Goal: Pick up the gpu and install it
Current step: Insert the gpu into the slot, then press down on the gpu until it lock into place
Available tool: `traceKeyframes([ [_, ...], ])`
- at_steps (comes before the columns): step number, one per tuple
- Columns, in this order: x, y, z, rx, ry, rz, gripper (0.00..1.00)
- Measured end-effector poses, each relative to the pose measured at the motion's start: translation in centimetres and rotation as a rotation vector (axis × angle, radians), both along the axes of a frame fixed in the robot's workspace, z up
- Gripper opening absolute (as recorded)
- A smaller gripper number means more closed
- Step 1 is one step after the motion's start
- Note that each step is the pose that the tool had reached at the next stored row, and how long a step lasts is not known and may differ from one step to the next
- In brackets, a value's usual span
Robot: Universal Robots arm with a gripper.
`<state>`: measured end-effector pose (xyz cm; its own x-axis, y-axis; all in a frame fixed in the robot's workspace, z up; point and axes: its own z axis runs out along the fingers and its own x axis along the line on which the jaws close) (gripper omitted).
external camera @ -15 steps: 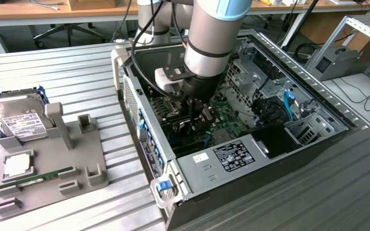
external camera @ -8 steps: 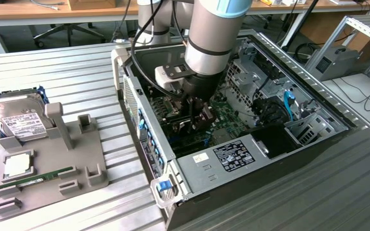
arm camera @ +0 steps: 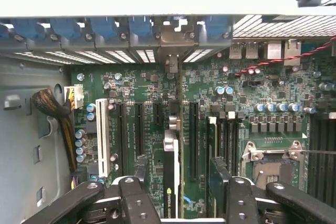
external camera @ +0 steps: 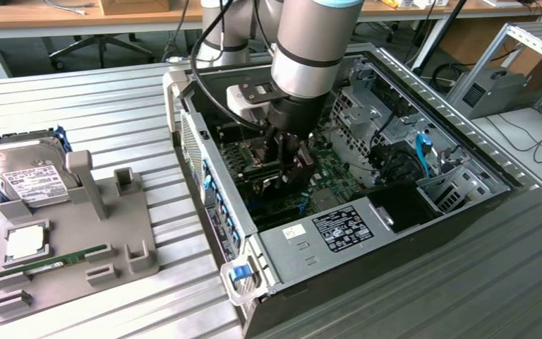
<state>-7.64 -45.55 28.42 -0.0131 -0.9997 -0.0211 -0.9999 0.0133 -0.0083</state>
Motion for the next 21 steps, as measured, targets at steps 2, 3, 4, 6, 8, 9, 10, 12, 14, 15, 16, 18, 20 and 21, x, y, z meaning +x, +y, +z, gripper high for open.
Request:
traceKeyframes([
  [2, 0.0, 0.16, 0.54, -0.0031, 0.0001, 0.000, 0.58],
  [3, 0.0, 0.18, 0.70, -0.0036, 0.0001, 0.000, 0.58],
  [4, 0.0, 0.20, 0.85, -0.0039, 0.0000, 0.000, 0.58],
  [6, 0.0, 0.23, 1.16, -0.0045, 0.0000, 0.000, 0.58],
  [8, 0.0, 0.27, 1.55, -0.0053, 0.0000, 0.000, 0.58],
  [9, 0.0, 0.31, 1.78, -0.0058, 0.0000, 0.000, 0.58],
  [10, 0.0, 0.32, 1.88, -0.0060, 0.0000, 0.000, 0.58],
  [12, 0.0, 0.36, 2.12, -0.0066, 0.0000, 0.000, 0.58],
  [14, 0.0, 0.38, 2.20, -0.0070, -0.0001, 0.000, 0.58],
  [15, 0.0, 0.38, 2.21, -0.0074, 0.0000, 0.000, 0.58],
  [16, 0.0, 0.38, 2.21, -0.0074, 0.0000, 0.000, 0.58],
  [18, 0.0, 0.38, 2.21, -0.0074, 0.0000, 0.000, 0.58],
  [20, 0.0, 0.38, 2.21, -0.0074, 0.0000, 0.000, 0.58],
  [21, 0.0, 0.38, 2.21, -0.0073, 0.0000, 0.000, 0.58],
])
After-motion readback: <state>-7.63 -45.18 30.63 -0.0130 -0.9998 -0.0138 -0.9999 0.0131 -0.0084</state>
